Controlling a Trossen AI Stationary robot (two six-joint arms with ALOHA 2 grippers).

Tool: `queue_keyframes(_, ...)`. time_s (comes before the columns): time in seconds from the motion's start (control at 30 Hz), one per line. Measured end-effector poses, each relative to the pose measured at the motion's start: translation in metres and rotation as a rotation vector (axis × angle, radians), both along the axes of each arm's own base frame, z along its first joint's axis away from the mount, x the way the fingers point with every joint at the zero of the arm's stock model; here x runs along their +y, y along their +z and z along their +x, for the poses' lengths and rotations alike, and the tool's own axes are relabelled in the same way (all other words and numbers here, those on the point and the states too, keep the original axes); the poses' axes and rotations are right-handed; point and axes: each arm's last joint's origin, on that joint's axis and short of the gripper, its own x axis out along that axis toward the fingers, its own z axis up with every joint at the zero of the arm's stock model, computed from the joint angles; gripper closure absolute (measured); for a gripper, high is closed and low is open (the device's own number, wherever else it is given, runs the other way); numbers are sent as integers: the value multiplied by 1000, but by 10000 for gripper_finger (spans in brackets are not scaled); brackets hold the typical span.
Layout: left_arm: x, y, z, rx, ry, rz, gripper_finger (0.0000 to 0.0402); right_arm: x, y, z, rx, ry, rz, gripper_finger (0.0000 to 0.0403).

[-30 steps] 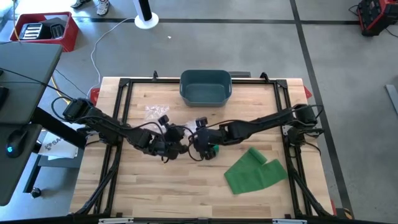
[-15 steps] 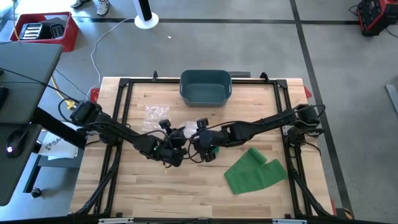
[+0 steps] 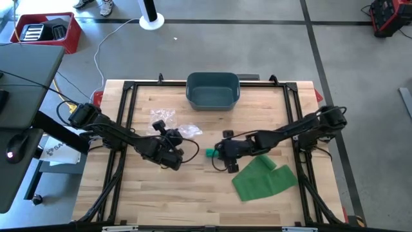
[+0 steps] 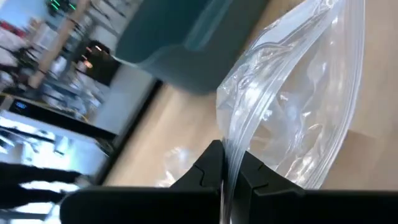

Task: Roll bandage
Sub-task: Put the blue bandage into the transparent zip bag

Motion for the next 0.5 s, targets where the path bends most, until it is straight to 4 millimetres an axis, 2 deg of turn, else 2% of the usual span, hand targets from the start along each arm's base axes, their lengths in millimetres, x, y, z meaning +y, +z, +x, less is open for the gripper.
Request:
queue_keyframes(0.13,-3,-3,4,-1,-14,-124,401,-7,-35,-16,-61,-60,66,208)
queue_keyframes(0.27,-5,-4,4,-21,4,-203,401,-16,-47,-22,-154,-91,95,208)
queue_keyframes(0.5,-5,-5,4,-63,35,-229,401,-23,-70,-25,-89,-123,146,208)
